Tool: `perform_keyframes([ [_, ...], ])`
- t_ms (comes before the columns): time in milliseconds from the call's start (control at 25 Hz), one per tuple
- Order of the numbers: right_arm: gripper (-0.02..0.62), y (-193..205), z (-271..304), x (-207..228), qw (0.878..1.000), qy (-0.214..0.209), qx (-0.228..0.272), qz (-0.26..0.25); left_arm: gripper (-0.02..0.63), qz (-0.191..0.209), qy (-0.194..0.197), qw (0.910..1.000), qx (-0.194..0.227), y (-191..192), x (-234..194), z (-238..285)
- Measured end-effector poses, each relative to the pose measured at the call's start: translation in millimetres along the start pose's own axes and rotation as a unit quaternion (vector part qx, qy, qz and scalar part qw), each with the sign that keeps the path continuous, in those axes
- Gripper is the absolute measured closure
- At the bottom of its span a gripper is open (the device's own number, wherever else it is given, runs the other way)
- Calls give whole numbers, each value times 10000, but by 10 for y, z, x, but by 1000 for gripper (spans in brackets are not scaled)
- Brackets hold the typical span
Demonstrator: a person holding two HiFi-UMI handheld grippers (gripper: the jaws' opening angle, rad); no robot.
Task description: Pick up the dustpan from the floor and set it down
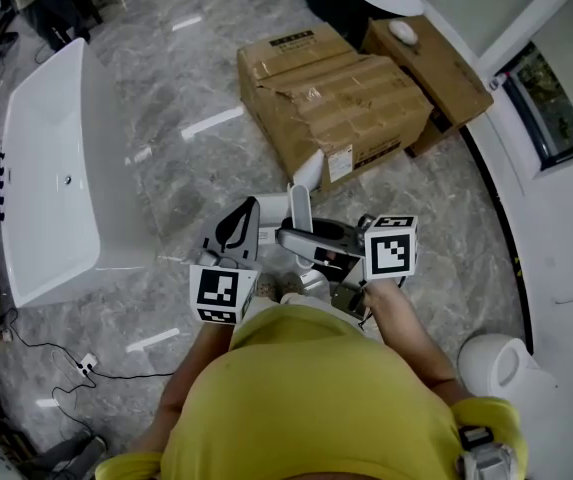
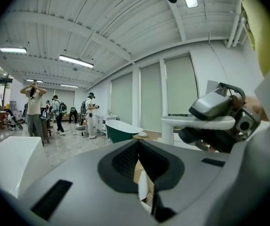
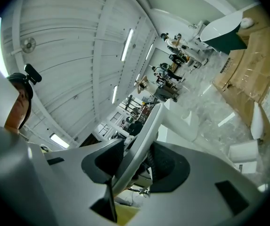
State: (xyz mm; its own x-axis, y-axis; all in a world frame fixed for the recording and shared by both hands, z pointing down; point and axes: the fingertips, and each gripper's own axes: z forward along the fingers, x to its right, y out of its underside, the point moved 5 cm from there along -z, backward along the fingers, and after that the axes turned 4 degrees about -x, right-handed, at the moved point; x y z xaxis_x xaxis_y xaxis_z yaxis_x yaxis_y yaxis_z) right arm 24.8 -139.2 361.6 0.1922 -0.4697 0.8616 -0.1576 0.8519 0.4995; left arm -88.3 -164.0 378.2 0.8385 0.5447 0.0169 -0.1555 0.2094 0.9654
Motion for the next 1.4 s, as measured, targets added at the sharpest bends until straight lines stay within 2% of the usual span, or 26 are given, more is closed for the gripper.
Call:
perform_keyframes([
  [480,430,139,162,487,9996,66,-69,281,603,-61,-101,9997,-194,119,-51,30],
  [720,433,256,174,827,9984,333,-319,333,603,-92,-134,9993,-323,170,-43,64],
  [1400,445,508,228,1832,9928,946,-627,376,603,-207,-164,9985,-478,265,54,132],
])
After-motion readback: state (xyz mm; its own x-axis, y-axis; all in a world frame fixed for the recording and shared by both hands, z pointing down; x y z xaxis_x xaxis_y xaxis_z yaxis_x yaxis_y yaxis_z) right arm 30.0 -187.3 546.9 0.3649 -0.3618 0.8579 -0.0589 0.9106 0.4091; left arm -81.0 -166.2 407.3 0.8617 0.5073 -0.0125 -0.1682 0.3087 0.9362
